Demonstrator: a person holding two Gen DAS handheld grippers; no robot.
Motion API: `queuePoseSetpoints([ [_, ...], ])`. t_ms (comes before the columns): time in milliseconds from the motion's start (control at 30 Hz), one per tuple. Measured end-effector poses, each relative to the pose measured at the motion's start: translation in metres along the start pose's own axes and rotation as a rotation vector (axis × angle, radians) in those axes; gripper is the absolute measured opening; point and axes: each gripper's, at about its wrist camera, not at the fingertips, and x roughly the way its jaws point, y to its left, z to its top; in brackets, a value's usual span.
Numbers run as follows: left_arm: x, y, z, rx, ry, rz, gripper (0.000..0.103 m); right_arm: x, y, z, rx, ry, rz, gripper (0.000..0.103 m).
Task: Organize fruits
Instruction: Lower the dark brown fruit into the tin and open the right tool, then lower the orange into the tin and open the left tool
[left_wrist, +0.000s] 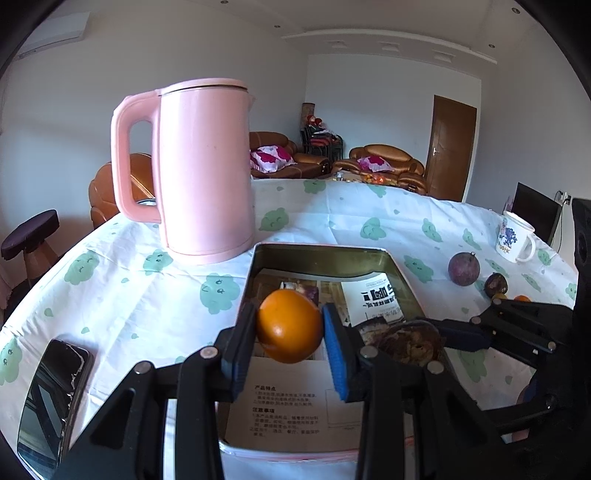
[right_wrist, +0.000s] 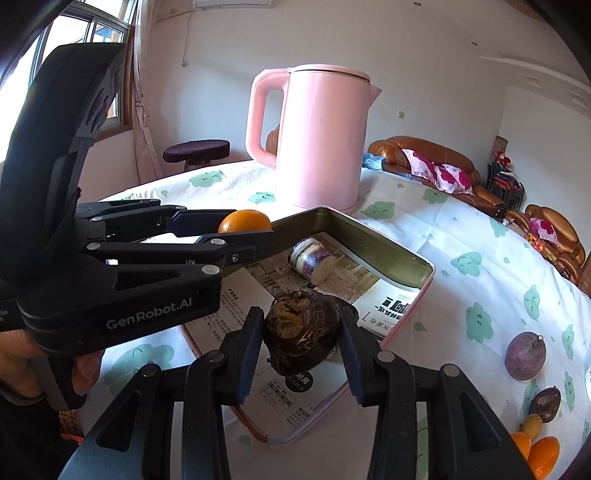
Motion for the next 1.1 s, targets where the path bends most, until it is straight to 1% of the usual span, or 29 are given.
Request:
queuePoseSetpoints([
  [333,0.0,-0.001,0.0,0.007,-0.002,0.013,0.04,0.005,0.005,0.0,-0.023,0.024,-0.015,0.043],
  [367,-0.001,-0.002,0.0,0.008,-0.005,0.013,0.042,0.005,0.005,0.0,-0.023,0.025,-0.016,0.046],
  [467,-0.003,-0.003,-0.001,0.006,-0.018,0.025,0.058,0.003,0.005,-0.001,-0.023,0.014,-0.033,0.065],
  [500,-0.004,-0.004,-0.001,0.006,-0.022,0.024,0.061,0.002,0.005,-0.001,-0.025,0.008,-0.037,0.068],
  [633,-0.006,-0.005,-0.001,-0.001,-0.032,0.016,0.063,-0.001,0.005,-0.001,-0.027,-0.01,-0.05,0.068],
  [700,-0.009,-0.004,-0.001,-0.016,-0.047,0.015,0.071,-0.004,0.003,-0.001,-0.015,-0.024,-0.056,0.068],
  [867,-0.015,-0.001,0.001,-0.037,-0.077,0.012,0.073,-0.012,-0.009,-0.003,0.043,-0.054,-0.068,0.068],
  [900,-0.016,-0.001,0.001,-0.042,-0.083,0.014,0.076,-0.014,-0.011,-0.004,0.053,-0.057,-0.073,0.068],
  [1067,-0.022,-0.003,0.003,-0.056,-0.105,0.013,0.078,-0.032,-0.024,-0.012,0.071,-0.089,-0.143,0.068],
  [1100,-0.023,-0.006,0.003,-0.053,-0.109,0.009,0.081,-0.037,-0.028,-0.015,0.078,-0.096,-0.151,0.068],
])
